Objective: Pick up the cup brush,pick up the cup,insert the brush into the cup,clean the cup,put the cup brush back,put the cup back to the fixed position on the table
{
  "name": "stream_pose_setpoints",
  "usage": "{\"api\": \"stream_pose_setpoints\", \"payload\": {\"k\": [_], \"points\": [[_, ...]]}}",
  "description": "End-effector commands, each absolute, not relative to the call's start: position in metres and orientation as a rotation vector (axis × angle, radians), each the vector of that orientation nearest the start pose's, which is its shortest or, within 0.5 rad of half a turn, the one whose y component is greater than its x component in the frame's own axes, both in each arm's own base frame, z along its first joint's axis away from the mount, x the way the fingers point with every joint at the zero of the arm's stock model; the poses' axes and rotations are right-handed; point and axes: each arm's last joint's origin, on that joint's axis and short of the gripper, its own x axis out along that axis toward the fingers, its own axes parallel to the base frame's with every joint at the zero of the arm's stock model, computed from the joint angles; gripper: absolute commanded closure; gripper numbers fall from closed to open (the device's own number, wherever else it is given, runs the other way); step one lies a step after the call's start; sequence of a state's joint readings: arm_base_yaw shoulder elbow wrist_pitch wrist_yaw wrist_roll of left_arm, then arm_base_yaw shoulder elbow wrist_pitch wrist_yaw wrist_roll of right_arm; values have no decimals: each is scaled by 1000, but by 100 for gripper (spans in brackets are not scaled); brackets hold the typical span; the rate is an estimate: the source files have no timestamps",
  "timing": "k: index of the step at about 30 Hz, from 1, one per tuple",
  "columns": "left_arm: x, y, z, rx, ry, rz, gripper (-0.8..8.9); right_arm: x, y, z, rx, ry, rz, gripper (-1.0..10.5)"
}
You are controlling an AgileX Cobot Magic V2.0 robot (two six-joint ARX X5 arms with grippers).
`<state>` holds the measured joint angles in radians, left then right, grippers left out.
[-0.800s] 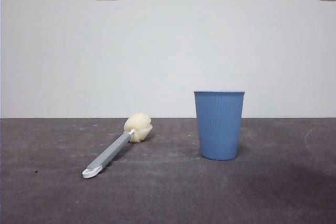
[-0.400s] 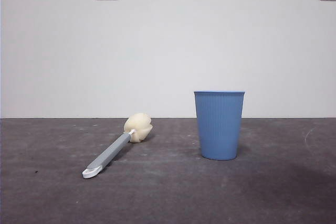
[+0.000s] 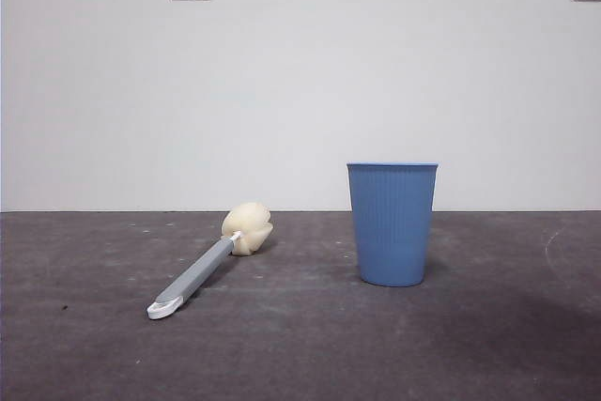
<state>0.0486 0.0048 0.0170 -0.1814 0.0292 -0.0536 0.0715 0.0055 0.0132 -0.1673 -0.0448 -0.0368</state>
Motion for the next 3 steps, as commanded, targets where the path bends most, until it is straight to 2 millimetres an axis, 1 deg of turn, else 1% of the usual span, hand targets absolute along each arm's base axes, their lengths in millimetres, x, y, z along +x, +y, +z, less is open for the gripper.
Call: {"api": "stream_pose_setpoints", "payload": {"k": [1, 3], "points": [[96, 4, 148, -64, 173, 25, 817, 96, 8, 147, -29, 180, 120, 946], [96, 4, 148, -64, 173, 25, 817, 96, 8, 147, -29, 180, 120, 946]]}}
